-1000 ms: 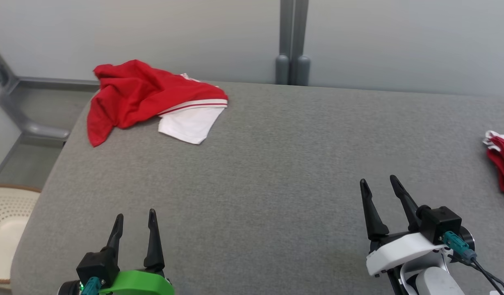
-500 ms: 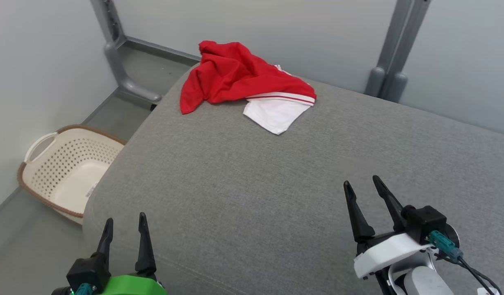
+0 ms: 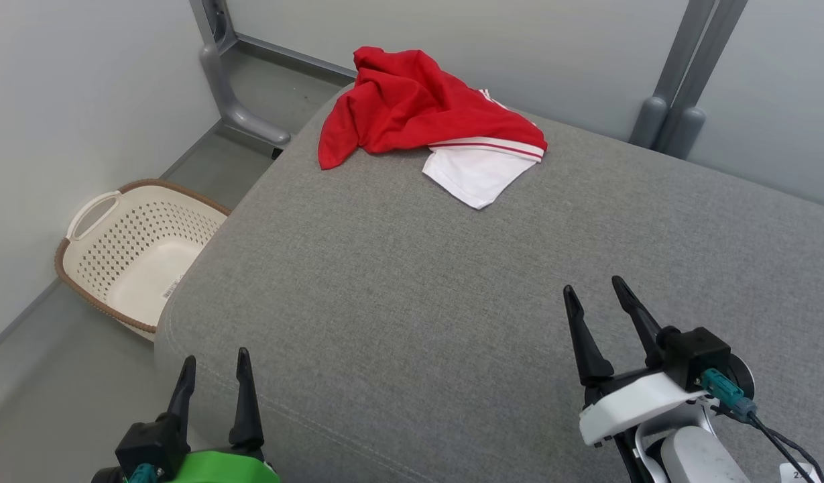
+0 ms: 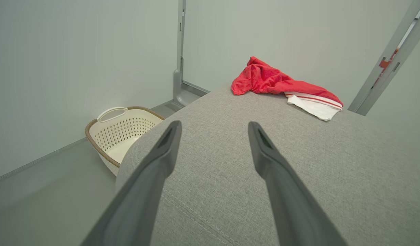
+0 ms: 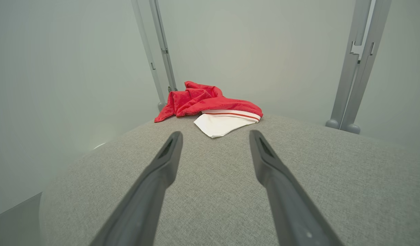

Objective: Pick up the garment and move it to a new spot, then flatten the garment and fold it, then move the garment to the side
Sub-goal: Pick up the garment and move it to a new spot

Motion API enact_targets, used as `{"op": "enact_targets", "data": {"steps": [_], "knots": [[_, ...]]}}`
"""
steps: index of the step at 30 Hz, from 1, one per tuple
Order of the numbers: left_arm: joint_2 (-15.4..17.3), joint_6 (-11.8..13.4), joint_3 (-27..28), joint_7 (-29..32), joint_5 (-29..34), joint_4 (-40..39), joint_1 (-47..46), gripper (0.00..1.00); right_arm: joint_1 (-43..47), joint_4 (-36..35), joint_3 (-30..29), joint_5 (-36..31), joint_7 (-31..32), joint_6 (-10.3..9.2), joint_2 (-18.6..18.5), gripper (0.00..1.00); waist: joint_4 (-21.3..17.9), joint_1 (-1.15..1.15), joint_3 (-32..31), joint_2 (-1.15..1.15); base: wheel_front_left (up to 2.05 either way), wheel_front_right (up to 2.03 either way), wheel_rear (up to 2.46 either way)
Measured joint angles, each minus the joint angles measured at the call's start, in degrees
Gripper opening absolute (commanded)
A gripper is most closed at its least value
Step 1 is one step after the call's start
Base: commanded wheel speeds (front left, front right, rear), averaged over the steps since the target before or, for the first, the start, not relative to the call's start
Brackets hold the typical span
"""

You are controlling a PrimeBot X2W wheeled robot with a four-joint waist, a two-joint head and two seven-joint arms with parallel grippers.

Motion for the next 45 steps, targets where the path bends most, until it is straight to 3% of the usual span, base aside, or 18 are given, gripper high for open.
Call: {"op": "enact_targets", "data": {"steps": [8,17,27,35,45], "knots": [[4.9,-2.8,1.6,0.3,2.4,-1.4,-14.1,1.00,-3.7,-2.5,-0.8,-4.2,0.0,0.00,0.1,1.00,-5.5,0.01,4.9,0.00,0.00,0.00,0.00],[15.5,-6.8,0.8,8.6,5.6,-0.8,-40.1,1.00,-7.9,-6.5,-2.9,-7.1,0.0,0.00,0.0,1.00,-13.1,0.01,12.0,0.00,0.00,0.00,0.00],[20.8,-8.6,0.6,18.6,-0.3,16.0,-60.7,1.00,-10.8,-11.6,-4.5,-8.5,0.0,0.00,0.0,1.00,-21.1,0.01,21.5,0.00,0.00,0.00,0.00],[24.9,-8.9,-2.4,22.2,-7.7,28.1,-66.0,1.00,-11.3,-17.9,-5.2,-10.1,0.0,0.00,-0.1,1.00,-27.1,0.02,28.6,0.00,0.00,0.00,0.00],[26.8,-8.9,-10.5,22.8,-16.0,34.6,-65.3,1.00,-10.8,-26.8,-5.6,-12.4,1.8,0.00,-0.1,1.00,-31.7,0.01,34.8,0.00,0.00,0.00,0.00]]}}
